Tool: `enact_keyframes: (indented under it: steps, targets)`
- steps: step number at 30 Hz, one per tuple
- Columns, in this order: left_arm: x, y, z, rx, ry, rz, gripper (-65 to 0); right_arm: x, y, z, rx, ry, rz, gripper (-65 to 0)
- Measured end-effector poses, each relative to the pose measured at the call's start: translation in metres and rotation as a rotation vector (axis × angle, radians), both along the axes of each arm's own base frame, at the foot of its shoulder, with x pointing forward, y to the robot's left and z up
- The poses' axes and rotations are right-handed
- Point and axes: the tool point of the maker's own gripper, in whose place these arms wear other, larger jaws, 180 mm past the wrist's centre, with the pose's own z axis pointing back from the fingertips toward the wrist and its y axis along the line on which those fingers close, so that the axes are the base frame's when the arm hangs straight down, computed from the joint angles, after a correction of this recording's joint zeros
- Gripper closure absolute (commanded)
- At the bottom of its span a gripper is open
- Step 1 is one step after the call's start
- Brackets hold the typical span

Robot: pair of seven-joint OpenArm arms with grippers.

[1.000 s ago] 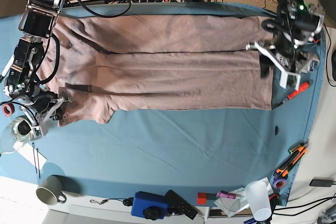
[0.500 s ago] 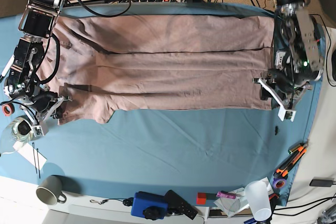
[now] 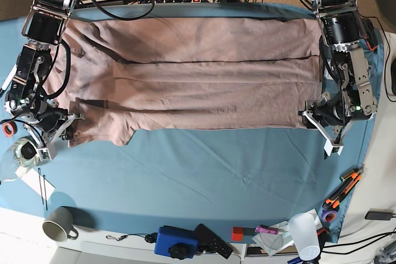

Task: Fold the T-shirt properly
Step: 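Move the left gripper along the shirt edge and grasp the hem corner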

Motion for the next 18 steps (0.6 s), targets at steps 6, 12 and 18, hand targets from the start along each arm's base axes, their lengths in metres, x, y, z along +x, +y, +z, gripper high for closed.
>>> enact_keyframes:
  steps: [6,12,18]
  targets:
    - [0.001,-0.012,0.002,-0.072,-0.013,-0.003,-22.6,0.000,0.000,0.000,0.001,0.000,0.001,0.0]
    - [0.000,-0.013,0.000,-0.080,-0.006,0.010,0.0,0.000,0.000,0.000,0.001,-0.003,0.001,0.0]
    - [-0.007,-0.016,0.003,-0.097,0.034,0.018,0.0,0.004,0.013,0.006,0.047,-0.042,0.055,0.0]
